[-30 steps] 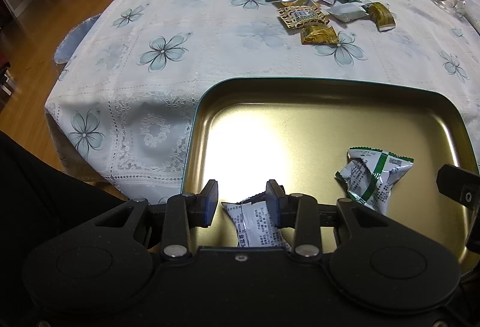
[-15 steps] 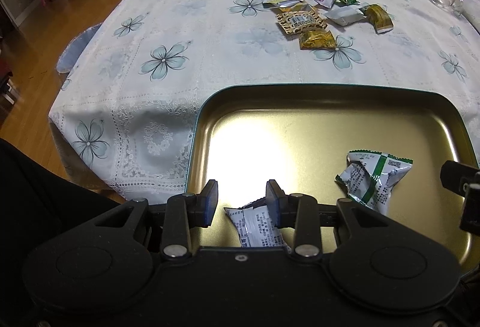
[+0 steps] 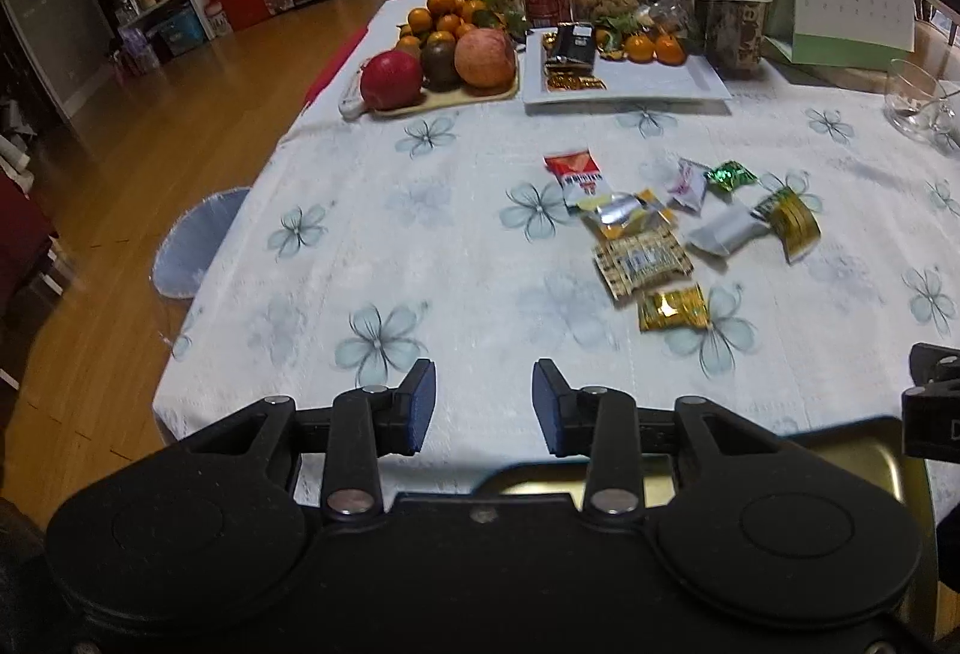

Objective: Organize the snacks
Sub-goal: 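Move both open tools back toward the remaining snack packets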

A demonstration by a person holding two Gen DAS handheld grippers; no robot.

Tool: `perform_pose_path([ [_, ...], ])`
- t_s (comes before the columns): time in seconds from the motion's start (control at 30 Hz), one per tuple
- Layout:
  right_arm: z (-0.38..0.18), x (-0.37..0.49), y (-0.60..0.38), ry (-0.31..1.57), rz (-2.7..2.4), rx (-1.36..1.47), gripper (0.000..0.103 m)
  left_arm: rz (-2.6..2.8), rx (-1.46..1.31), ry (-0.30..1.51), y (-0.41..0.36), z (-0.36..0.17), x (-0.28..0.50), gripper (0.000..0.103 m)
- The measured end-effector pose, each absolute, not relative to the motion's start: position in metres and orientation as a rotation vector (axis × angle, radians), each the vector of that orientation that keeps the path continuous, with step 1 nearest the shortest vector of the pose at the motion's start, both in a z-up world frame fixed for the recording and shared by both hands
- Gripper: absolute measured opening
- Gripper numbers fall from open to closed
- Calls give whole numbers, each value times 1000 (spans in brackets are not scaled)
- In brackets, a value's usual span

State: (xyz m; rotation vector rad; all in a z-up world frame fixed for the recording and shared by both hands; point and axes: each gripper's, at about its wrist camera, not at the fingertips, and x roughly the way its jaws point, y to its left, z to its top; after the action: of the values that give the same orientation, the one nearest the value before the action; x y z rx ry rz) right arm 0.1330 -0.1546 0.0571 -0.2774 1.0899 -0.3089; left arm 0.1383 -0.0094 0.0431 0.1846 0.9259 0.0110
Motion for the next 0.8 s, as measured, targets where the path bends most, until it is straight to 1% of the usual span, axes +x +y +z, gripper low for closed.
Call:
perform_pose_path([
  [0.1, 61, 159, -153, 1037, -288, -346, 103, 8, 200, 911, -13, 48, 163, 46],
  [0.17, 62, 178, -156, 1034, -241, -351, 103, 1, 205, 897, -16, 49, 179, 46],
  [0.43, 52, 270, -182, 1215, -69, -101, 103, -32, 118, 968, -17, 39, 249, 46],
  [0.5, 48, 288, -182, 1221, -60, -105, 100, -29, 112, 975, -18, 37, 264, 46],
  [0.57, 48, 300, -186, 1180, -74, -86, 88, -33, 104, 985, -19, 35, 279, 46],
  [0.6, 50, 306, -189, 1159, -64, -60, 87, -35, 97, 988, -20, 34, 285, 46],
  [0.63, 52, 310, -193, 1134, -54, -21, 87, -38, 84, 990, -19, 34, 291, 46],
  [0.67, 54, 314, -199, 1093, -38, 29, 89, -41, 70, 990, -19, 33, 296, 46],
  [0.7, 56, 316, -203, 1044, -21, 75, 96, -45, 59, 991, -19, 32, 300, 46],
  [0.73, 57, 316, -204, 1001, -17, 108, 98, -47, 49, 993, -19, 31, 304, 46],
  [0.8, 52, 317, -205, 951, -82, 119, 100, -60, 38, 994, -19, 28, 308, 46],
])
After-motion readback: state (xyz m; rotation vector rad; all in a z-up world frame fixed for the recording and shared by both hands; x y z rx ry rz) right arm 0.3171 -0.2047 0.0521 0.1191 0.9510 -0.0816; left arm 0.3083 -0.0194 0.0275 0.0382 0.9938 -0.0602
